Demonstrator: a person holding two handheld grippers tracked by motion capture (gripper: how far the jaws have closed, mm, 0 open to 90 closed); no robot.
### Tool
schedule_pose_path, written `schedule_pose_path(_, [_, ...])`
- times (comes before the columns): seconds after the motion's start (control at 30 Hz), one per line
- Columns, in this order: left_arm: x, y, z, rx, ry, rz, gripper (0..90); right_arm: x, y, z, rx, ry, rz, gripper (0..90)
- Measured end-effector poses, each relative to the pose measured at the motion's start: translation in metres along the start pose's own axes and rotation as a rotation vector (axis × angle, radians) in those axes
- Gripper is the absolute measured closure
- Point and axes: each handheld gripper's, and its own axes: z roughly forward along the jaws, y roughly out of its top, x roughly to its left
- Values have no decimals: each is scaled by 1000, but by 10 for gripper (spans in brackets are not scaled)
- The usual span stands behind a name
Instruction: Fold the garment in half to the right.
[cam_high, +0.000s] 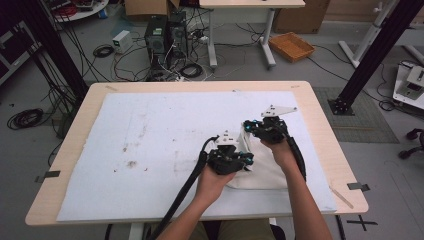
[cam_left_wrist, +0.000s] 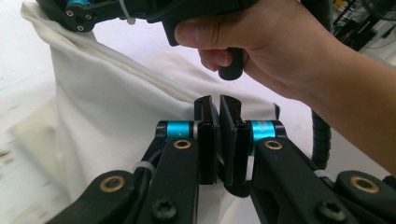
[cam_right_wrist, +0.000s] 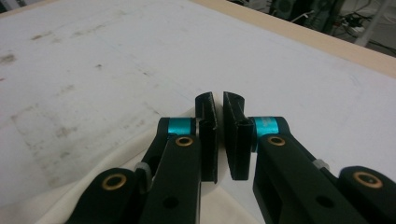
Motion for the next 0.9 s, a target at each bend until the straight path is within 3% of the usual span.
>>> schedule_pose_path(0.27, [-18, 10, 47, 67, -37, -2, 852, -23, -26, -22, 4, -49, 42, 850])
schedule_pose_path(0.63, [-36, 15, 92, 141, -36, 15, 851, -42, -49, -41, 23, -94, 63, 849])
schedule_pose_path(0.77, [-40, 15, 100, 145, -41, 13, 850, -44, -54, -45, 23, -107, 58, 847])
schedule_pose_path(0.83, [-42, 14, 103, 145, -47, 16, 847, -45, -57, -47, 28, -119, 61, 825])
schedule_pose_path(0.87, [-41, 14, 103, 144, -50, 24, 797, -46, -59, -49, 35, -155, 66, 702])
schedule_pose_path(0.9, [-41, 14, 102, 132, -47, 28, 797, -46, -59, -49, 35, -155, 66, 702])
